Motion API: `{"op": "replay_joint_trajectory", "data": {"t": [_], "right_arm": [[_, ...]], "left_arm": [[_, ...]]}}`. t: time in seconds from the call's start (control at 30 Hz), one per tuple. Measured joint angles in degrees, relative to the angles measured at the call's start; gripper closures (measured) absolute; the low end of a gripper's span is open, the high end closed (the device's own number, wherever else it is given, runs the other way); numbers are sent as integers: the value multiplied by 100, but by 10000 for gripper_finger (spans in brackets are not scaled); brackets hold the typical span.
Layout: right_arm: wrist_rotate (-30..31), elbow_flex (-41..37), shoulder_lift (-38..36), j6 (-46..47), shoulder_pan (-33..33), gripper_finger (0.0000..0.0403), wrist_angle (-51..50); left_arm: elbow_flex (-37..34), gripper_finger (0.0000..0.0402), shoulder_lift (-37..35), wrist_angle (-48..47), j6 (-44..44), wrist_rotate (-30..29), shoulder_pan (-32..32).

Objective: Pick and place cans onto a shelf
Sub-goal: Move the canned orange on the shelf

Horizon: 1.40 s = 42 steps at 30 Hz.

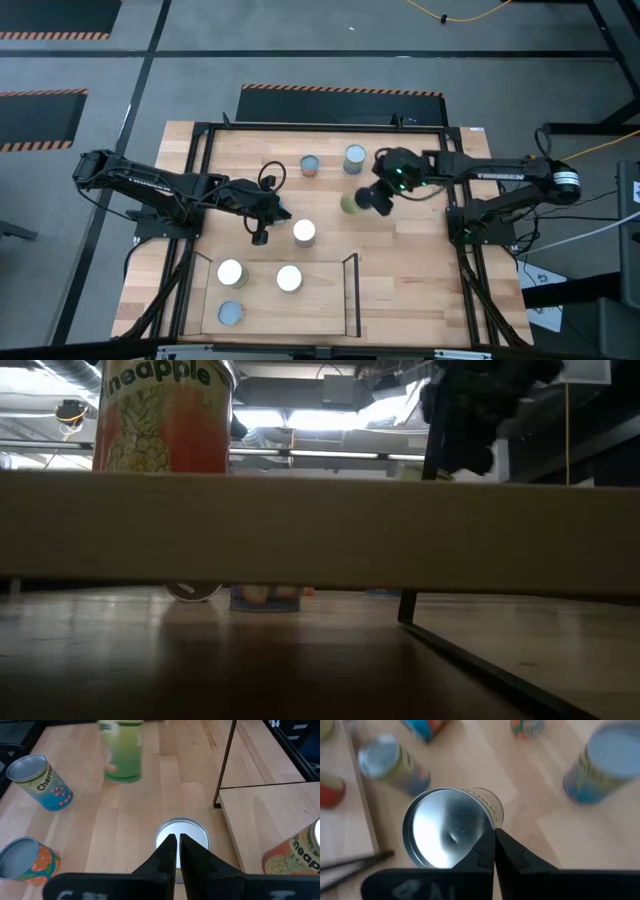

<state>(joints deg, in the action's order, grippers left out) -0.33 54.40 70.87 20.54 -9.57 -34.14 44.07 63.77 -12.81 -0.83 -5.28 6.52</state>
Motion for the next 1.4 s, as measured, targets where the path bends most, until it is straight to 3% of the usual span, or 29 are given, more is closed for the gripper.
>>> {"op": "replay_joint_trajectory", "data": {"t": [0.3, 0.63, 1.03, 1.4], "right_arm": [[-5, 1599, 1700, -447, -291, 397, 9], [-314, 2473, 3053, -427, -296, 397, -3], [-543, 2520, 3403, -119, -296, 395, -29], [-534, 2520, 3410, -114, -296, 363, -20]], "left_arm": [[0, 388, 0, 0, -1, 0, 0], [0, 388, 0, 0, -1, 0, 0], [0, 388, 0, -21, -1, 0, 0], [0, 388, 0, -27, -1, 0, -1]]}}
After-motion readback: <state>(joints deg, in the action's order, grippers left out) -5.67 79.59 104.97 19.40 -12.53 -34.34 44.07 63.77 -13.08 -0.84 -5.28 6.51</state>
